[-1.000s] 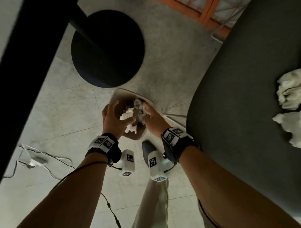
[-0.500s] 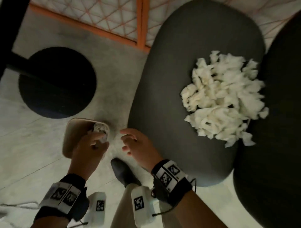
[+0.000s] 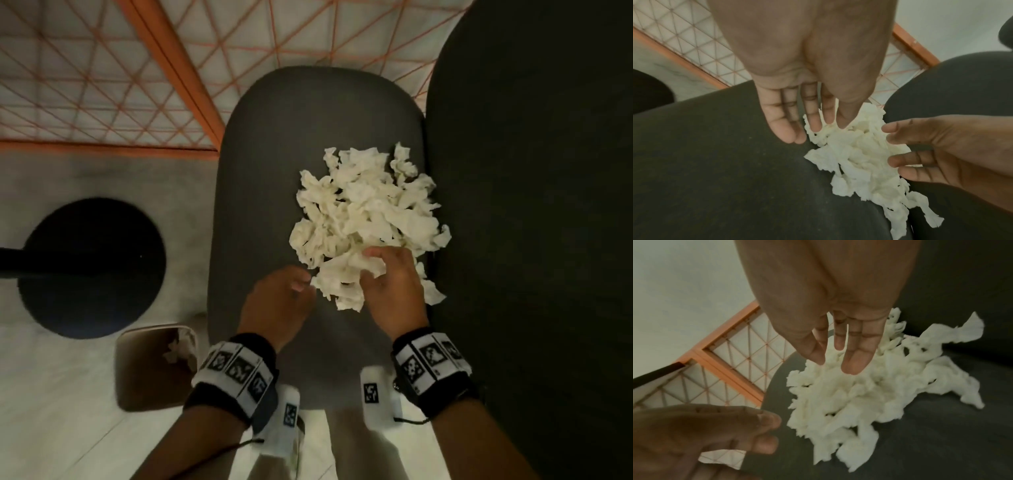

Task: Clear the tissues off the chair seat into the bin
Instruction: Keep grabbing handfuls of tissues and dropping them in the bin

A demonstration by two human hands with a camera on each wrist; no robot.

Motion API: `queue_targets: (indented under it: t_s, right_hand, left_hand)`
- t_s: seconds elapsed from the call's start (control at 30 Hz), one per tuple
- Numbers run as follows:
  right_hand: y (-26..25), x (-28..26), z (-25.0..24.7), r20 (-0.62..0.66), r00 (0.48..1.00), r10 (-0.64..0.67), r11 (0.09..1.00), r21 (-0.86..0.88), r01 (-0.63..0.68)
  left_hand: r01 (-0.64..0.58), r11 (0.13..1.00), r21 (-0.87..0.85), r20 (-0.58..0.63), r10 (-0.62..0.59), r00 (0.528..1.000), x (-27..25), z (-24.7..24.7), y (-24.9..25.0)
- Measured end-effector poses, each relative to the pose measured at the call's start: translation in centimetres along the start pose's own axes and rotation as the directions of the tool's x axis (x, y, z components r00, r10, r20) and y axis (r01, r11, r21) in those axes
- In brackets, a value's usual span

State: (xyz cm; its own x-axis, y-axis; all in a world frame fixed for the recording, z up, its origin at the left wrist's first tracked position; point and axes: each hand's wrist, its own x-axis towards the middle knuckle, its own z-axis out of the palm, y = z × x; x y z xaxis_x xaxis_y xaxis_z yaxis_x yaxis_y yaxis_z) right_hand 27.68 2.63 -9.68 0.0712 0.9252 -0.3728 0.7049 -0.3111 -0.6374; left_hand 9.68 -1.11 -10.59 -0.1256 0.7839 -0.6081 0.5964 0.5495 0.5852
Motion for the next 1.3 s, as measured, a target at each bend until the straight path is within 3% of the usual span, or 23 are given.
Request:
queue_targets:
  t_s: [0.13,0.23,0.5,0.63,0.83,1.03,1.17,1.3]
  right_hand:
    - [2.0,2.1,-1.0,0.087,0.992,0.088,0.993,-0.09,-0.081]
    - [2.7,2.8,-0.7,0.109,0.991,0.074,0.994,-0.092,-0.064]
    - [3.4,2.5,-2.1,-0.035,0.999,0.041,0.993,0.11,-0.037]
    - [3.2,1.5,-3.6,-0.07,0.985,0.157,0.961,0.242,-0.136]
    - [3.0,-0.4,-5.0,-0.072,0.929,0.362,0.869,0.387,-0.309]
    - [3.5,-0.9,-2.9,0.006,0.899,0.437,0.847,0.335,-0.414]
    - [2.9,-0.7,-1.7,-0.001,0.89,0.455,0.837,0.341,-0.428]
    - [1.9,0.3,-0.1,0.099,0.842,0.531,0.807,0.244,-0.538]
  left_hand:
    - [0.102,0.987,0.122,0.059,-0.11,0.992,2.2,2.1,2.6]
    - [0.145,0.975,0.17,0.053,-0.156,0.986,3.0,3.6,3.5]
    - [0.168,0.986,-0.012,-0.074,-0.169,0.983,1.2,3.8,4.3]
    - [0.091,0.996,-0.019,-0.096,-0.092,0.991,0.6,3.5,3.2]
    - [0.026,0.986,-0.166,-0.2,-0.06,0.978,-0.6,1.6,2.6]
    - [0.006,0.99,-0.143,-0.208,-0.036,0.978,-1.5,-1.0,1.5]
    - [0.015,0.972,-0.235,-0.149,-0.051,0.988,-1.3,-2.0,1.3]
    - [-0.026,0.996,-0.082,-0.083,0.019,0.996,-0.2,-1.2,1.7]
